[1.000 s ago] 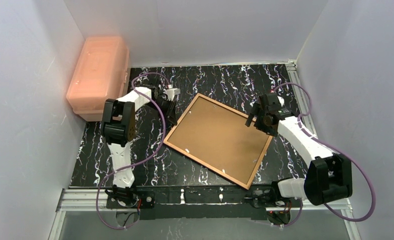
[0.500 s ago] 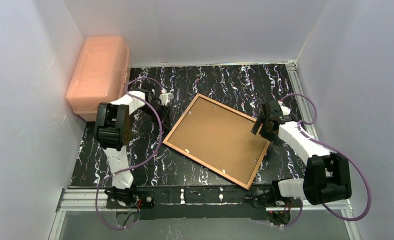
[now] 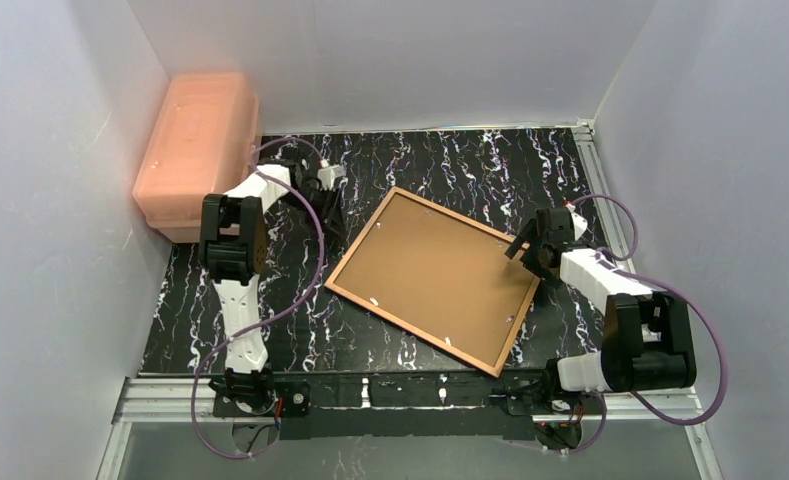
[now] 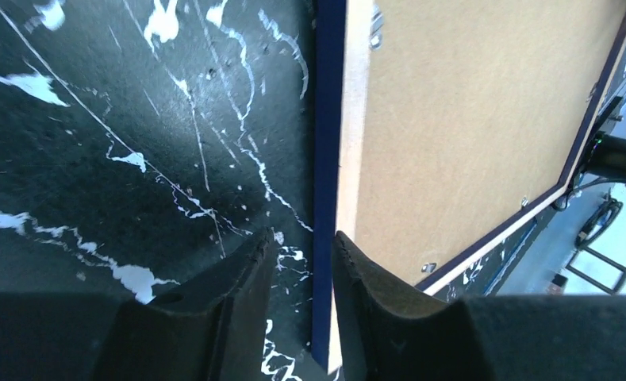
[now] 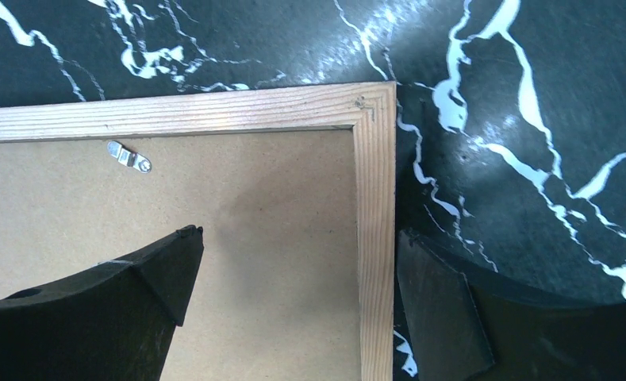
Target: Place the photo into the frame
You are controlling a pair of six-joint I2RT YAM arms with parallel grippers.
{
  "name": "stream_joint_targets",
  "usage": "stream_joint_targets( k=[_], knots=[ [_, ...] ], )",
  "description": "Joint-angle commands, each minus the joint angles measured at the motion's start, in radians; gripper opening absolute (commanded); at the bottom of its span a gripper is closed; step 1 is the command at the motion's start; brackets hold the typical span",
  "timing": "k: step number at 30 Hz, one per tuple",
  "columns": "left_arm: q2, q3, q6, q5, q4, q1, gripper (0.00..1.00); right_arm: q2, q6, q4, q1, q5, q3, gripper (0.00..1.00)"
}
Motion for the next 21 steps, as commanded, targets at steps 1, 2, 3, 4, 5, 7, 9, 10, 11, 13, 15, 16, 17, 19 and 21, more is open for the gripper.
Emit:
stream_joint_targets(
  k=[1, 2, 3, 4, 5, 7, 9, 10, 11, 13, 15, 16, 17, 19, 21],
  knots=[
    [0.016, -0.059, -0.052, 0.020, 0.015, -0.008, 0.28, 0.017, 0.000, 0.145, -0.006, -0.099, 0.018, 0.97],
    [0.012, -0.083, -0.061, 0.026, 0.026, -0.008, 0.26, 0.025, -0.002, 0.163, -0.006, -0.114, 0.020, 0.97],
    [0.006, -0.106, -0.066, 0.034, 0.034, -0.009, 0.24, 0.037, -0.008, 0.173, -0.006, -0.124, 0.030, 0.97],
    [-0.002, -0.127, -0.068, 0.049, 0.038, -0.009, 0.23, 0.052, -0.015, 0.176, -0.006, -0.138, 0.042, 0.96],
    [-0.011, -0.148, -0.070, 0.055, 0.044, -0.009, 0.22, 0.073, -0.026, 0.176, -0.006, -0.153, 0.059, 0.96],
    [-0.041, -0.184, -0.068, 0.058, 0.045, -0.009, 0.20, 0.122, -0.036, 0.173, -0.006, -0.175, 0.096, 0.96],
    [-0.089, -0.229, -0.054, 0.058, 0.040, -0.009, 0.18, 0.162, -0.039, 0.193, -0.005, -0.212, 0.122, 0.96],
    [-0.116, -0.256, -0.045, 0.055, 0.036, -0.008, 0.16, 0.185, -0.040, 0.193, -0.004, -0.223, 0.141, 0.96],
    [-0.145, -0.292, -0.033, 0.053, 0.025, -0.009, 0.14, 0.207, -0.042, 0.186, -0.004, -0.237, 0.162, 0.96],
    [-0.195, -0.336, 0.020, 0.054, -0.021, -0.009, 0.12, 0.244, -0.048, 0.175, 0.000, -0.269, 0.197, 0.95],
    [-0.246, -0.371, 0.081, 0.037, -0.069, -0.009, 0.11, 0.273, -0.052, 0.179, 0.010, -0.296, 0.214, 0.95],
    [-0.272, -0.389, 0.105, 0.022, -0.081, -0.008, 0.11, 0.288, -0.055, 0.186, 0.015, -0.311, 0.221, 0.95],
    [-0.295, -0.405, 0.127, 0.003, -0.087, -0.009, 0.11, 0.302, -0.055, 0.192, 0.019, -0.322, 0.229, 0.95],
    [-0.325, -0.428, 0.157, -0.017, -0.099, -0.009, 0.11, 0.325, -0.056, 0.214, 0.029, -0.335, 0.246, 0.95],
    [-0.330, -0.438, 0.175, -0.022, -0.120, -0.008, 0.11, 0.356, -0.060, 0.211, 0.041, -0.337, 0.282, 0.95]
  ],
)
